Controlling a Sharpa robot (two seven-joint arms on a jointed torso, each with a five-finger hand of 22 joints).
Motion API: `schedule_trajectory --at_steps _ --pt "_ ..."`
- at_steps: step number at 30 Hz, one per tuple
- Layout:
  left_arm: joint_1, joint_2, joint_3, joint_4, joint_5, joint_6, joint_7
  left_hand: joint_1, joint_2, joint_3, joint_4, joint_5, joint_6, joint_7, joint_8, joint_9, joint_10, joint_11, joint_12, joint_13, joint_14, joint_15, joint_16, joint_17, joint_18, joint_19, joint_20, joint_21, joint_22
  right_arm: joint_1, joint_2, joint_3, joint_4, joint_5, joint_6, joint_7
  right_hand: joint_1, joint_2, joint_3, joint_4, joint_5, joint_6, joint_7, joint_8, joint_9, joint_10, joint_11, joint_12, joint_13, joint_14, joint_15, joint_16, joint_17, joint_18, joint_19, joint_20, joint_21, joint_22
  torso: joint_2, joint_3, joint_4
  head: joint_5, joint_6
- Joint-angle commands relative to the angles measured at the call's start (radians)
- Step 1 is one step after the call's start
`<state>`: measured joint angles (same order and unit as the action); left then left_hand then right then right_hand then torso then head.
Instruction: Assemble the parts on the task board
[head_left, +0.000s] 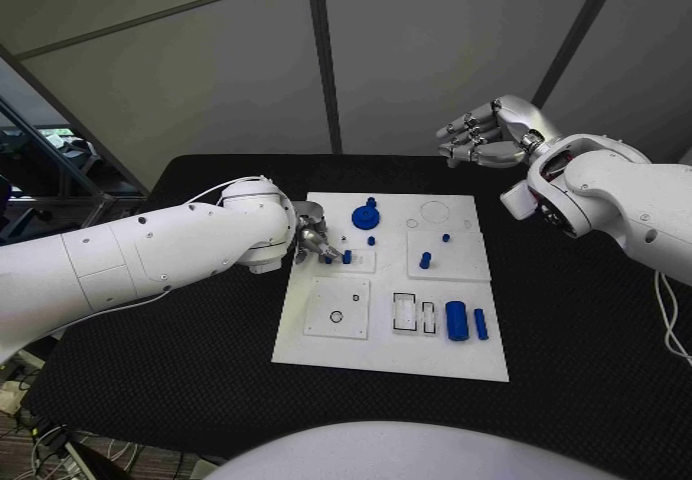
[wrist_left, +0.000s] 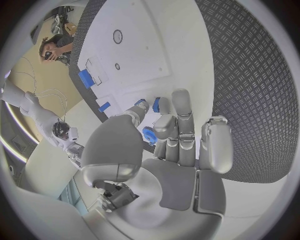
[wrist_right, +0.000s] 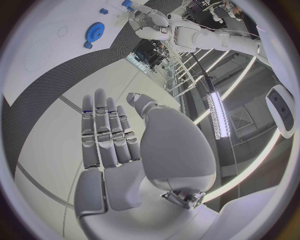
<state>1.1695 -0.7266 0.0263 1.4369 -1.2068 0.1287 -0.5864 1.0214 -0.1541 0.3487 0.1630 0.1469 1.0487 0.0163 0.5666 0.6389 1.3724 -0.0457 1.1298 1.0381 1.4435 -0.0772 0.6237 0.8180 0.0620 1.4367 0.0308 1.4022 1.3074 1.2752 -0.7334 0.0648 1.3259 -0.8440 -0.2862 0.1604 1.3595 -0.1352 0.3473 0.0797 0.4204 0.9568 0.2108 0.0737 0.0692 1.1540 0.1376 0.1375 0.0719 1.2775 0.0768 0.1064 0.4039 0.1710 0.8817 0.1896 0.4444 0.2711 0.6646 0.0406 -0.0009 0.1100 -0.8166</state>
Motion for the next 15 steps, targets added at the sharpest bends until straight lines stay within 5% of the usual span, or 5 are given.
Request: schedule_trajectory --at_steps 1,15 --pt "0.001 -0.002 0.001 -0.002 -0.009 -0.02 -0.002 -0.017 0.001 -0.048 0.023 -0.003 0.0 0.005 -0.005 -0.001 -0.001 0.006 0.004 0.003 0.0 -0.004 0.005 0.001 -0.011 0.008 0.001 0.003 0.093 0.002 0.0 0.001 0.001 0.003 0.003 0.008 0.003 -0.002 0.001 -0.001 0.004 0.002 0.0 0.002 0.001 -0.006 -0.002 0.005 -0.001 0.001 -0.002 -0.006 -0.001 0.011 0.007 0.002 -0.006 -0.002 0.0 0.0002 0.0001 0.0 0.003" --pt "-0.003 -0.013 0.003 0.009 -0.009 -0.068 0.002 0.009 0.03 -0.148 0.067 0.001 -0.002 0.005 -0.006 -0.001 -0.006 0.006 -0.001 -0.003 0.0 -0.005 0.004 0.002 -0.01 0.007 0.001 -0.001 0.094 0.002 -0.001 0.0 0.0 0.003 0.004 0.009 0.003 -0.002 0.001 -0.001 0.004 0.002 0.0 0.002 0.001 -0.006 -0.002 0.005 -0.001 0.001 -0.002 -0.006 -0.001 0.011 0.007 0.002 -0.006 -0.002 0.0 -0.0002 0.0 -0.001 0.007"
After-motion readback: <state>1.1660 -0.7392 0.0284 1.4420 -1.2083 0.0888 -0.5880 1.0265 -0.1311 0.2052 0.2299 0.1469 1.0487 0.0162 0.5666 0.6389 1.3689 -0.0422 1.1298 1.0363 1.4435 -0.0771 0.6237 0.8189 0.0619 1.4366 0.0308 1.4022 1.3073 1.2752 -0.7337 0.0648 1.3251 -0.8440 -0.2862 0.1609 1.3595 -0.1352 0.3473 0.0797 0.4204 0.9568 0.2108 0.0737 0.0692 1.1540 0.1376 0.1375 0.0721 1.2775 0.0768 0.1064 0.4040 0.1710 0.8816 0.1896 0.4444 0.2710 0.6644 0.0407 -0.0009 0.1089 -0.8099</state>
